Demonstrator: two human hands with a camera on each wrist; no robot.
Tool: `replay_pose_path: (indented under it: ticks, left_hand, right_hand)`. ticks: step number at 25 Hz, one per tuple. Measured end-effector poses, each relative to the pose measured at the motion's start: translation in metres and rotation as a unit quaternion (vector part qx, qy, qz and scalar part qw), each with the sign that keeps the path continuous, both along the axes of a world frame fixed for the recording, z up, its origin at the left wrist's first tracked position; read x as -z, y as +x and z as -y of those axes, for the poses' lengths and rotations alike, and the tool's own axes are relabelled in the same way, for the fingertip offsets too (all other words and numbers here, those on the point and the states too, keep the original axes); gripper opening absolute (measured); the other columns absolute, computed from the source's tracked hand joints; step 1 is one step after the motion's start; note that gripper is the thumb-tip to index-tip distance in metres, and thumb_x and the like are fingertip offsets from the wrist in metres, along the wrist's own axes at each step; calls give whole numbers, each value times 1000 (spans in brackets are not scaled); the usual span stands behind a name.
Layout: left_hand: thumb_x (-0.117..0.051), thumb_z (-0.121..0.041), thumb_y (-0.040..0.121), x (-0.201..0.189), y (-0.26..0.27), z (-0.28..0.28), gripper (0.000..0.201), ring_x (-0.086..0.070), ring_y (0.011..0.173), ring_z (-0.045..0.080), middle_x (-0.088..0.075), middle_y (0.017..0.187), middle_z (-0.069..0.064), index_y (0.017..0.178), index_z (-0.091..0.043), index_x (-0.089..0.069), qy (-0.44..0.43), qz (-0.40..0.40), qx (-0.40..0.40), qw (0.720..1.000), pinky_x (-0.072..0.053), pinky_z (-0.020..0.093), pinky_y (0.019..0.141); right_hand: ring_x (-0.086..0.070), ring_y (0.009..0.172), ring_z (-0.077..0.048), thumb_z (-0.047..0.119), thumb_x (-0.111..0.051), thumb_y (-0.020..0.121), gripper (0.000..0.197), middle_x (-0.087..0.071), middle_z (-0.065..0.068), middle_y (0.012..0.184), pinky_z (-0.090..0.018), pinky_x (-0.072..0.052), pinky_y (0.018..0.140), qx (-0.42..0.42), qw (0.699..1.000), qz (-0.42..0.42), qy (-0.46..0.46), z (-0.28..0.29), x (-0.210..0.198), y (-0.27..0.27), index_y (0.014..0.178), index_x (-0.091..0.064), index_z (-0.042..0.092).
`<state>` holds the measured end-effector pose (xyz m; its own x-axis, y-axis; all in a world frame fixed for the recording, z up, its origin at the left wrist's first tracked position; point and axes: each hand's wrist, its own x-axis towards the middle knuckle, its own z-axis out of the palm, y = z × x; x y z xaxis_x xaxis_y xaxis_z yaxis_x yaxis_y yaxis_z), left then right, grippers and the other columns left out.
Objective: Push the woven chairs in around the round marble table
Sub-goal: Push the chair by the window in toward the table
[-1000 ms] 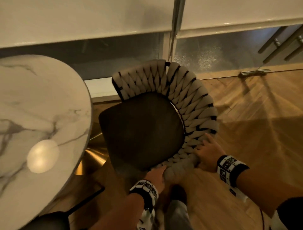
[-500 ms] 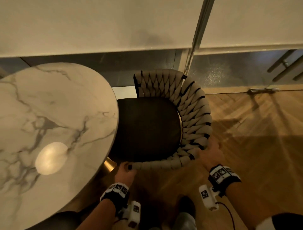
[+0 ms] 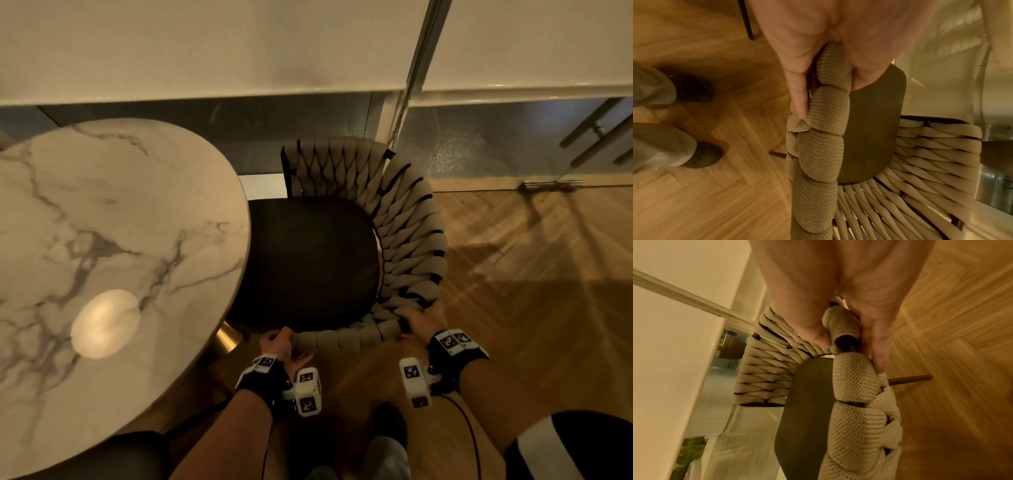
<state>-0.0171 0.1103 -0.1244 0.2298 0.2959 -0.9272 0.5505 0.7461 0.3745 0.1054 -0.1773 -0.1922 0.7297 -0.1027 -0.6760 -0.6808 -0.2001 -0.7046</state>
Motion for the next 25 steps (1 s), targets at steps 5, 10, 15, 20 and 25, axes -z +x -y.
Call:
replay_pose_path:
  ticks: [5,10,15,20,25]
  left_hand:
    - [-61,-12,92,-1,-35,5,39,-54,112,43,-45,135,21,126,-26,-46,-4,14,-9,1000,-58,57,78]
    - [-65,-20,91,-4,-44,7,49,-60,100,45,-56,110,25,134,-6,-45,-56,16,-71,996,-54,56,89]
    - [-59,-12,94,-11,-34,2,50,-55,113,53,-46,138,32,140,-4,-39,-54,-1,-63,997,-61,53,63]
    - [-61,-10,91,-6,-36,-1,54,-59,91,47,-48,128,27,140,-10,-37,-52,-9,-57,997,-60,52,61]
    - [-66,-14,90,3,-23,-3,61,-53,116,52,-46,130,25,140,-19,-31,-61,-34,-42,997,-54,65,82]
  right_hand:
    - [-67,103,-32,14,-76,81,56,-64,-5,121,-62,-57,77,-18,998,24,61,-3,-48,-40,100,-53,61]
    - [-64,108,-36,10,-68,88,56,-62,-9,125,-66,-54,80,-20,995,2,96,-2,-66,-46,98,-55,63]
    - [-58,110,-36,49,-75,76,65,-53,-3,135,-59,-55,73,35,999,-36,4,2,-64,-8,130,-39,46]
    - [-50,123,-37,64,-78,63,111,-42,-5,148,-54,-52,74,47,998,-24,-30,23,-75,81,144,-5,51]
    - [-41,132,-37,34,-79,76,111,-34,-15,152,-50,-39,105,-148,976,88,-136,-2,-70,124,152,1,26]
